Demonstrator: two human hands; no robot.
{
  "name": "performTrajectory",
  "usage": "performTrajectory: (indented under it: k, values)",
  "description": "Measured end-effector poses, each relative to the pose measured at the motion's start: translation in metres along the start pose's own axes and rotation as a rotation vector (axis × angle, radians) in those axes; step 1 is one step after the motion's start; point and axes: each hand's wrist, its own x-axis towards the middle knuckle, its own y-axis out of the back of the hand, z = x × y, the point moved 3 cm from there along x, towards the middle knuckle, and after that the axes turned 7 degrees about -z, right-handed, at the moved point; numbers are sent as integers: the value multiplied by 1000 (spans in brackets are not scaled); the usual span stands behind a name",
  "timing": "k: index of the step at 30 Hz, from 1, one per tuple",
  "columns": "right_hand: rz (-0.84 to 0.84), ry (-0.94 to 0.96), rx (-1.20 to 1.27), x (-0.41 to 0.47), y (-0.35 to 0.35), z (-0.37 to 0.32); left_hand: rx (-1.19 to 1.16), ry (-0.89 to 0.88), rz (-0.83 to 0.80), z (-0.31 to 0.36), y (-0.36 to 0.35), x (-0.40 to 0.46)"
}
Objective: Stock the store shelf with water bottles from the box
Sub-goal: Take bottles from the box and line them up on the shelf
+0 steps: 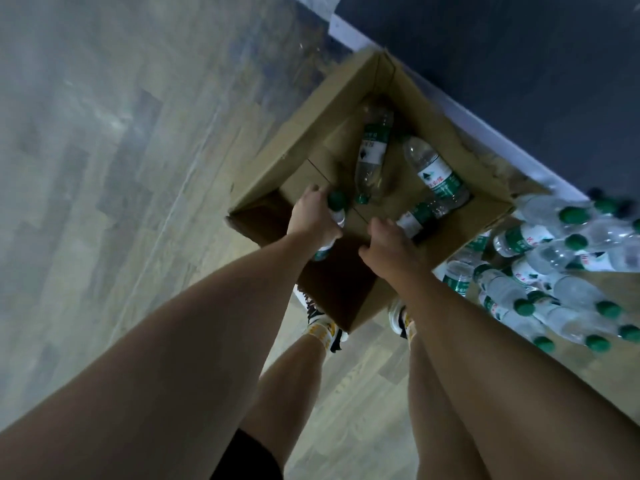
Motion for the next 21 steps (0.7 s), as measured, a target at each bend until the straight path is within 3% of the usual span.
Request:
performTrajectory:
  k: [7,15,21]
  values:
    - [76,67,-36,-143,119,-87,47,-160,55,74,139,-136]
    - [298,165,-52,-316,264,-168,55,-274,127,172,292,-293]
    - [427,270,-18,-443,366,-210,215,-430,177,255,393,-410]
